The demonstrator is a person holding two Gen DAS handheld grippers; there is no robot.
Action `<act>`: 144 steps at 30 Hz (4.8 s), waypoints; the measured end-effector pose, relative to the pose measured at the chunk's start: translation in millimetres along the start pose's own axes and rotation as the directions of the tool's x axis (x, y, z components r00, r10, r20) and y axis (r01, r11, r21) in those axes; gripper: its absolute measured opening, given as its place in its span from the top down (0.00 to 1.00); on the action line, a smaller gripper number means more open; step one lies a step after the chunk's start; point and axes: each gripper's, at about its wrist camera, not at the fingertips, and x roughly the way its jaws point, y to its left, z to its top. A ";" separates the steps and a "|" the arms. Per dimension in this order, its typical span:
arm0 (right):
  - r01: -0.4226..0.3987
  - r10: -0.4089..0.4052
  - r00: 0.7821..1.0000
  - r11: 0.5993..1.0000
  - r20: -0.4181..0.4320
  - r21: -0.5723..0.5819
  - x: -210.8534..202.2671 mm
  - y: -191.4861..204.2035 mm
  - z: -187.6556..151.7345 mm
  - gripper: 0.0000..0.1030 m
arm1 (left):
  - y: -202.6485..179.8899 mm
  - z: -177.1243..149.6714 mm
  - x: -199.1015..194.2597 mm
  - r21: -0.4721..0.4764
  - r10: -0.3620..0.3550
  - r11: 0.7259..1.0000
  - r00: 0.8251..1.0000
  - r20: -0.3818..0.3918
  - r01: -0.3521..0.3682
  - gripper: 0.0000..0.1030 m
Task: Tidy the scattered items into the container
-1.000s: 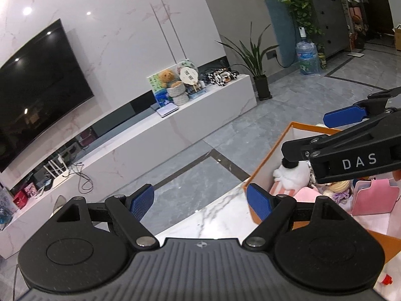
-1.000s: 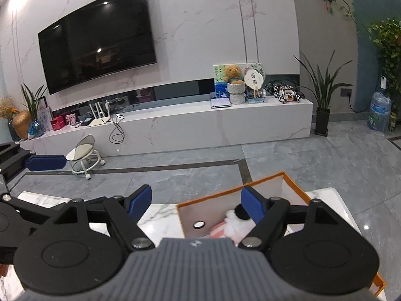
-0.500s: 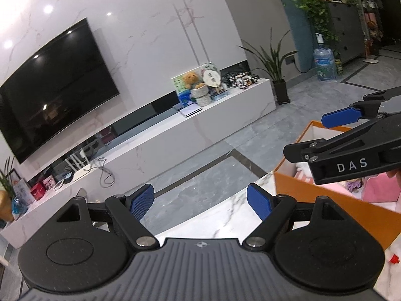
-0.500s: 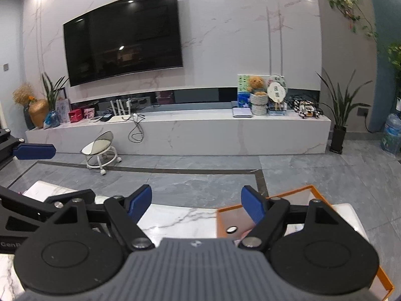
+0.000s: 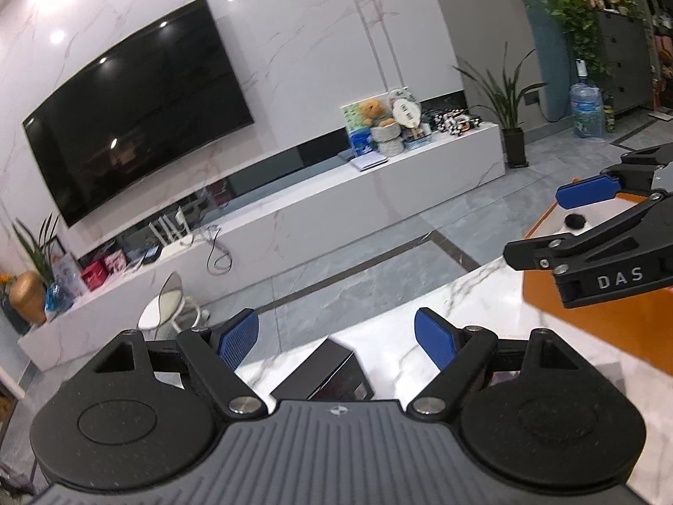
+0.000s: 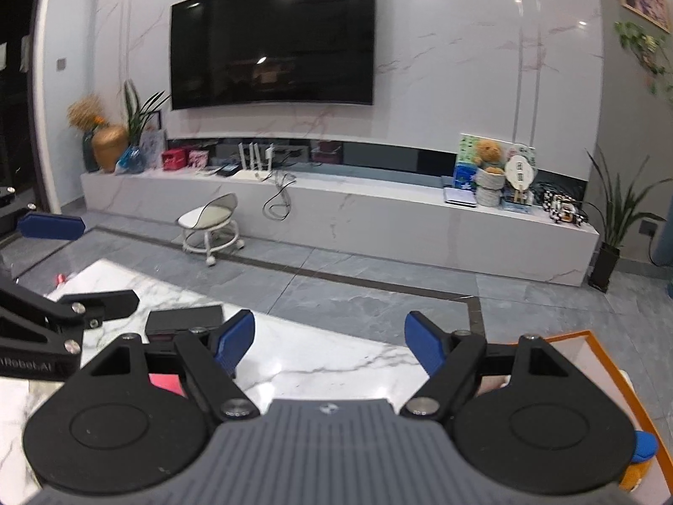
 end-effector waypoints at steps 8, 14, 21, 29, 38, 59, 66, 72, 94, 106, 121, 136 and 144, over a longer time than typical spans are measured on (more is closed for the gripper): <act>-0.040 0.038 0.998 0.999 -0.045 -0.029 21.6 7.5 -11.2 0.22 | 16.5 -28.7 17.3 -0.029 -0.018 0.999 0.999 -0.033 0.017 0.06; -0.050 0.049 0.994 0.999 -0.098 -0.015 39.5 -1.8 -27.8 0.22 | 22.9 -52.4 37.6 -0.051 -0.053 0.997 0.998 -0.043 0.050 0.06; -0.045 0.040 0.984 0.999 -0.173 -0.022 71.5 -12.3 -48.9 0.22 | 21.5 -75.2 63.5 -0.064 -0.101 0.993 0.991 -0.084 0.096 0.06; -0.069 0.055 0.969 0.996 -0.239 -0.052 104.1 -9.7 -70.0 0.22 | 19.2 -100.5 92.7 -0.077 -0.154 0.986 0.979 -0.132 0.145 0.06; -0.090 0.059 0.952 0.992 -0.302 -0.088 130.3 -6.1 -93.1 0.22 | 19.5 -117.8 115.7 -0.094 -0.183 0.981 0.967 -0.175 0.169 0.07; -0.099 0.070 0.927 0.993 -0.370 -0.060 166.3 -16.6 -121.7 0.18 | 14.4 -131.4 144.5 -0.133 -0.222 0.972 0.950 -0.220 0.196 0.07; -0.097 0.080 0.929 0.995 -0.363 -0.031 169.5 -18.7 -126.0 0.16 | 14.6 -137.4 150.4 -0.157 -0.234 0.967 0.943 -0.238 0.201 0.06; -0.103 0.083 0.930 0.994 -0.357 -0.038 168.8 -15.9 -127.1 0.19 | 17.5 -136.8 151.9 -0.200 -0.249 0.959 0.937 -0.245 0.202 0.06; -0.157 0.122 0.921 0.986 -0.371 -0.065 161.6 -6.0 -125.7 0.32 | 20.1 -137.9 149.6 -0.266 -0.281 0.941 0.924 -0.261 0.211 0.16; -0.174 0.137 0.917 0.982 -0.375 -0.067 158.6 -1.6 -125.3 0.36 | 15.9 -135.2 144.7 -0.247 -0.286 0.943 0.919 -0.270 0.221 0.37; -0.208 0.159 0.910 0.974 -0.382 -0.089 146.5 5.2 -119.4 0.38 | 19.8 -129.8 132.5 -0.246 -0.271 0.947 0.926 -0.262 0.208 0.46; -0.218 0.184 0.918 0.974 -0.351 -0.059 126.1 3.4 -100.7 0.39 | 26.2 -117.8 112.4 -0.257 -0.264 0.944 0.940 -0.214 0.207 0.47; -0.204 0.178 0.928 0.978 -0.327 -0.047 111.4 -3.8 -89.7 0.40 | 21.7 -114.7 102.1 -0.251 -0.276 0.942 0.940 -0.200 0.223 0.47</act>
